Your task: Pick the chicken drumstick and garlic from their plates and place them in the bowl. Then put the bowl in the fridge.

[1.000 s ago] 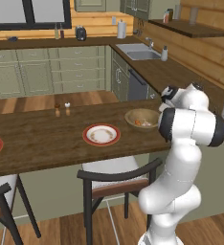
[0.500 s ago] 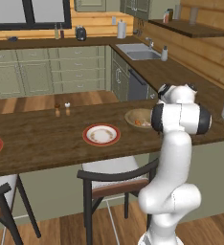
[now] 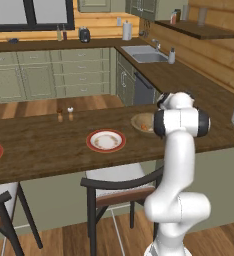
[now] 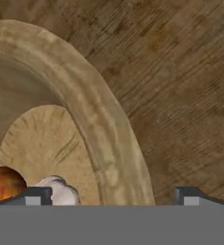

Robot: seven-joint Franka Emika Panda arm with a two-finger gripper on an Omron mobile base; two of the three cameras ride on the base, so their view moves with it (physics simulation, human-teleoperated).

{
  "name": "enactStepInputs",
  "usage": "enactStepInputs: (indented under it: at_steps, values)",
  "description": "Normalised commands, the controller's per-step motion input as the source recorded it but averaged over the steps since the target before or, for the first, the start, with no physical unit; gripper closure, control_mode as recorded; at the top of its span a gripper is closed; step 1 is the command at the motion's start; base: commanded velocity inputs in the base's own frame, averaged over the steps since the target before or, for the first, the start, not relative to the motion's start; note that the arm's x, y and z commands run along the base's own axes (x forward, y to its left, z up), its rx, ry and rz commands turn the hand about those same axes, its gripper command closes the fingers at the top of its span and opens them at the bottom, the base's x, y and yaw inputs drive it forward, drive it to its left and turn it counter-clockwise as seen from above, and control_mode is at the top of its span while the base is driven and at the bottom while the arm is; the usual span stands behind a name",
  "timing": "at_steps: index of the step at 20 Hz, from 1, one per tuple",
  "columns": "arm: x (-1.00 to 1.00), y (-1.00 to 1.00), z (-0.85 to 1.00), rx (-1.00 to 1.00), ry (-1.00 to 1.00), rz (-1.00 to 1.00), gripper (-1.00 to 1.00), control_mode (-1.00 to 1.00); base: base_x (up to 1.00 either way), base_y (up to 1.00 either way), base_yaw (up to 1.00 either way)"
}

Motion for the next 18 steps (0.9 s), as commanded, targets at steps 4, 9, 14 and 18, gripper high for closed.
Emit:
enactStepInputs:
  at_steps: [4, 9, 14, 18]
  values:
    - [0.33, 0.18, -0.36, 0.0, 0.05, 0.0, 1.0, -1.0, 0.0, 0.0, 0.0]
    - [0.25, 0.01, -0.03, 0.02, 0.02, 0.0, 1.0, -1.0, 0.0, 0.0, 0.0]
    - [0.02, 0.01, 0.04, 0.0, 0.01, -0.03, 1.0, -1.0, 0.0, 0.0, 0.0]
    - [-0.92, 0.15, 0.87, 0.02, -0.12, -0.09, 1.0, -1.0, 0.0, 0.0, 0.0]
